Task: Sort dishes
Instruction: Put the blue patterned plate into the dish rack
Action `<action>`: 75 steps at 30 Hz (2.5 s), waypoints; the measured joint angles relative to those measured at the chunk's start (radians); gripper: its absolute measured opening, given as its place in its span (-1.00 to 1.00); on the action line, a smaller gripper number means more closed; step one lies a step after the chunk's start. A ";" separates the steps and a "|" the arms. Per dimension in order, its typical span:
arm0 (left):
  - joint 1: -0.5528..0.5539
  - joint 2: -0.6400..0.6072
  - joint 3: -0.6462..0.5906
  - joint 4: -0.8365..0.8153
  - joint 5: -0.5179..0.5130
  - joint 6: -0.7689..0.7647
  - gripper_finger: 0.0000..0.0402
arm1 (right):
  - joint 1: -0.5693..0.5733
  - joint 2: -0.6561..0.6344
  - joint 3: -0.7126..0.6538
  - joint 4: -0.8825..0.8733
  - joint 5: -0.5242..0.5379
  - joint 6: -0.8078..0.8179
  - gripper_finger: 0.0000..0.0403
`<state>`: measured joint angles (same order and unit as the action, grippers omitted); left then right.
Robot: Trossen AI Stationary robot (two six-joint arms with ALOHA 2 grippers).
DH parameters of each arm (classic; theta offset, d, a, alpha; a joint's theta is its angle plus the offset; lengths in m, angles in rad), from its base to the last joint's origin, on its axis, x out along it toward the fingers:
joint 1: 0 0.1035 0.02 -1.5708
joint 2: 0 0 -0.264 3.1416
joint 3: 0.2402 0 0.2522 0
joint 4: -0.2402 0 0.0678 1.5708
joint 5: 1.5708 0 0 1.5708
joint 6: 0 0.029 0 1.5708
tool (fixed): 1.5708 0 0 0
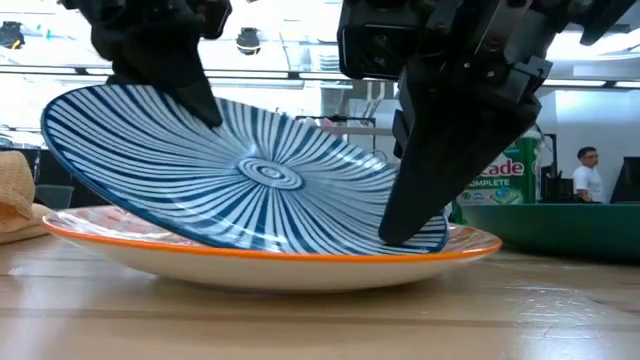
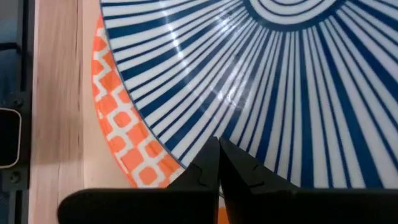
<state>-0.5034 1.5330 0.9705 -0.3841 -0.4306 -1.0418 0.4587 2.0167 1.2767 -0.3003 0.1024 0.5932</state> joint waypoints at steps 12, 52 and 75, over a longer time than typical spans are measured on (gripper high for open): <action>-0.005 -0.179 0.020 -0.033 -0.050 0.134 -0.99 | 0.072 -0.219 0.056 -0.238 0.202 -0.048 -0.91; -0.002 -0.666 0.021 0.120 -0.616 0.618 -1.00 | 0.120 -0.682 0.037 -0.305 0.790 -0.394 -0.91; -0.002 -0.751 0.021 -0.016 -0.626 0.521 -1.00 | 0.052 -0.742 0.034 -0.643 0.790 -0.330 -0.91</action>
<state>-0.5056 0.7815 0.9920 -0.3998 -1.0568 -0.5212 0.5107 1.2743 1.3102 -0.9434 0.8921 0.2631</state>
